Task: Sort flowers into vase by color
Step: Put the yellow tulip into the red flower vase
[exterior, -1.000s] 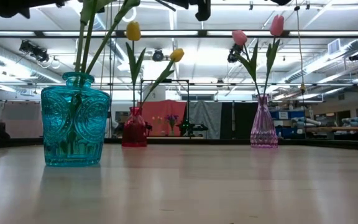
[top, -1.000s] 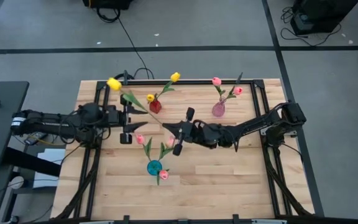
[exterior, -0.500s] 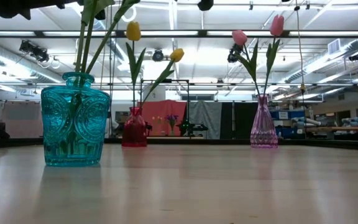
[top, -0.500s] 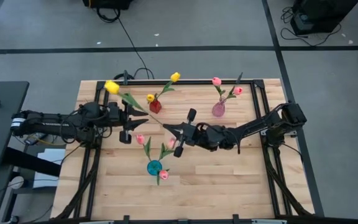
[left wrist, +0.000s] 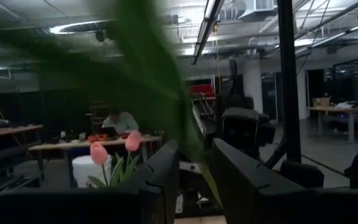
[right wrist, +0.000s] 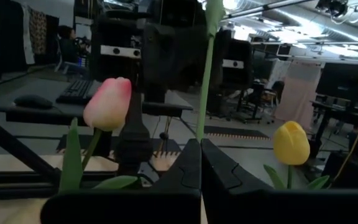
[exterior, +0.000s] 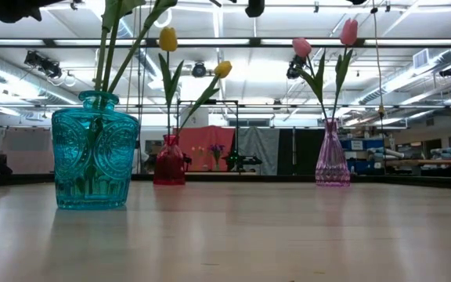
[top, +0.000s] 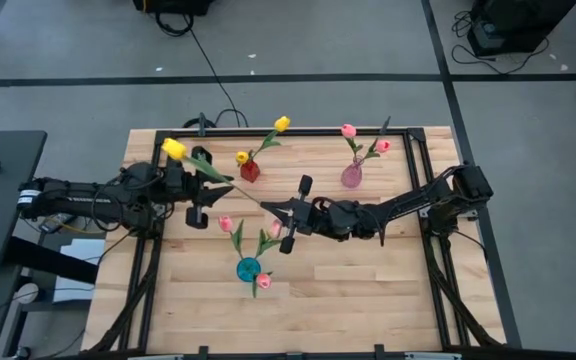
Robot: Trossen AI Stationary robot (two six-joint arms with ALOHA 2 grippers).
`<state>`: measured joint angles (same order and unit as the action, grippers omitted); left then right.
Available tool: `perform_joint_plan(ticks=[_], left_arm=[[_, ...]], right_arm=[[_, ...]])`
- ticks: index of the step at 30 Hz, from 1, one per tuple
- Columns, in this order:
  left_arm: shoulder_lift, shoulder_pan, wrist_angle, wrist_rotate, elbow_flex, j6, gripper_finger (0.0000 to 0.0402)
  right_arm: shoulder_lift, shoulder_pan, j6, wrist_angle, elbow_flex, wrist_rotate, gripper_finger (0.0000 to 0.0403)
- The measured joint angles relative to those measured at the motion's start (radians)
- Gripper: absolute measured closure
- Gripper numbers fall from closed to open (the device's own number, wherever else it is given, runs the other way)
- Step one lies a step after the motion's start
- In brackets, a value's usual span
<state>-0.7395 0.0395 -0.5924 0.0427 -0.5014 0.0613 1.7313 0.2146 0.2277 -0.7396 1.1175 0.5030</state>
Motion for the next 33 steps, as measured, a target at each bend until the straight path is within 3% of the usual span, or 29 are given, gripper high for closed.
perform_joint_plan(ticks=[9, 14, 16, 20, 27, 33], left_arm=[[-0.001, 0.000, -0.017, 0.023, 0.000, -0.013, 0.0307], [-0.007, 0.000, -0.016, 0.024, 0.000, -0.013, 0.0357], [-0.014, 0.000, -0.019, 0.027, 0.000, -0.008, 0.0384], [-0.014, 0.000, 0.003, 0.017, 0.000, -0.009, 0.0386], [0.146, 0.091, 0.263, -0.077, -0.052, 0.080, 0.0388], [0.233, 0.188, 0.525, -0.079, -0.136, 0.084, 0.0389]], right_arm=[[0.000, -0.002, -0.020, 0.020, 0.000, 0.000, 0.0398], [0.001, -0.002, -0.027, 0.020, 0.000, 0.000, 0.0394], [0.001, -0.002, -0.048, 0.024, 0.000, 0.002, 0.0384], [-0.005, -0.002, -0.086, 0.059, 0.000, 0.012, 0.0338], [-0.181, 0.081, -0.117, 0.337, 0.000, 0.251, 0.0257], [-0.295, 0.176, -0.361, 0.647, -0.005, 0.253, 0.0244]])
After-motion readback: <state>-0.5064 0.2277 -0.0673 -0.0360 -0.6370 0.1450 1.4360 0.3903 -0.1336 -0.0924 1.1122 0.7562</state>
